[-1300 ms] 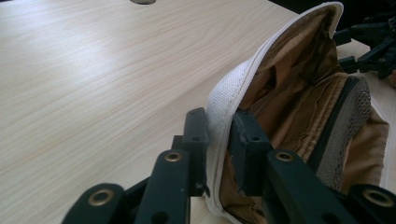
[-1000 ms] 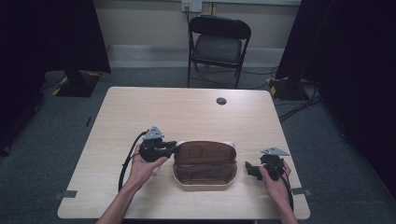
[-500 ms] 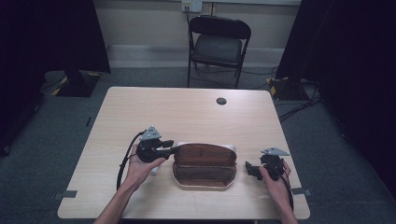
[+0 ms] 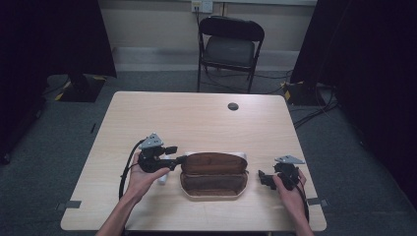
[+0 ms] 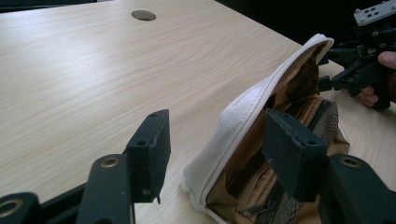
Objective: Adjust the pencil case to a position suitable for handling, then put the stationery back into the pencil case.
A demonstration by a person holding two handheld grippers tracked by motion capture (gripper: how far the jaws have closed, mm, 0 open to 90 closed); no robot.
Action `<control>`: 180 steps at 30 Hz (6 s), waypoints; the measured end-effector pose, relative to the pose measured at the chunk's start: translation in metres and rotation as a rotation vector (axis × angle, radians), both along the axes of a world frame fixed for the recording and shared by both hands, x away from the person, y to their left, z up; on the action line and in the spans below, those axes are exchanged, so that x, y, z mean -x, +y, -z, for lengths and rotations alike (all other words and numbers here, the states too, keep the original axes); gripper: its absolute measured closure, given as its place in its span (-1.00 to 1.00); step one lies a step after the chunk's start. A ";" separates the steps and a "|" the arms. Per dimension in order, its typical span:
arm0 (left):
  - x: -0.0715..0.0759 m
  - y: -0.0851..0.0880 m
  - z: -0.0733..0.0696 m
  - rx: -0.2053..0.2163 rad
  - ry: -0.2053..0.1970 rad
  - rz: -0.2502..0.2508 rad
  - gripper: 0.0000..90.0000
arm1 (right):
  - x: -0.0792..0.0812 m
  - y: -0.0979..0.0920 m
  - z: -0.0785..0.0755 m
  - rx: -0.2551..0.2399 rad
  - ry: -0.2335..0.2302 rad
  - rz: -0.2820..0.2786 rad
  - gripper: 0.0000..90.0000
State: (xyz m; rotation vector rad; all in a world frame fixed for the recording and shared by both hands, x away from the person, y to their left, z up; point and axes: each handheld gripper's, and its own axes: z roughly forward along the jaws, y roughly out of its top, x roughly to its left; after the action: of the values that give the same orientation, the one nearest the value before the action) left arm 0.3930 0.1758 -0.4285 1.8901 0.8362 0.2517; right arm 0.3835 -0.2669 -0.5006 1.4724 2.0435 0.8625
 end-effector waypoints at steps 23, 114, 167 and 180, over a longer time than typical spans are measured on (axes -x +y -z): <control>0.001 0.048 0.047 -0.089 0.107 -0.130 -0.10 | -0.001 0.000 0.000 0.001 0.001 -0.002 -0.89; 0.046 0.006 -0.037 0.054 -0.087 0.079 0.47 | -0.004 0.000 0.000 0.003 0.006 -0.013 -0.93; 0.012 -0.088 0.013 -0.172 0.029 0.199 0.36 | -0.005 0.000 0.000 0.002 0.006 -0.013 -0.94; 0.018 -0.064 0.010 -0.108 0.047 0.174 0.42 | -0.004 0.000 0.000 0.003 0.007 -0.012 -0.94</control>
State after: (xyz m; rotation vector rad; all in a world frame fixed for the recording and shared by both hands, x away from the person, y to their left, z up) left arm 0.3749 0.1116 -0.4382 2.0641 0.6952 0.1482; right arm 0.3877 -0.2666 -0.5009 1.4655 2.0598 0.8593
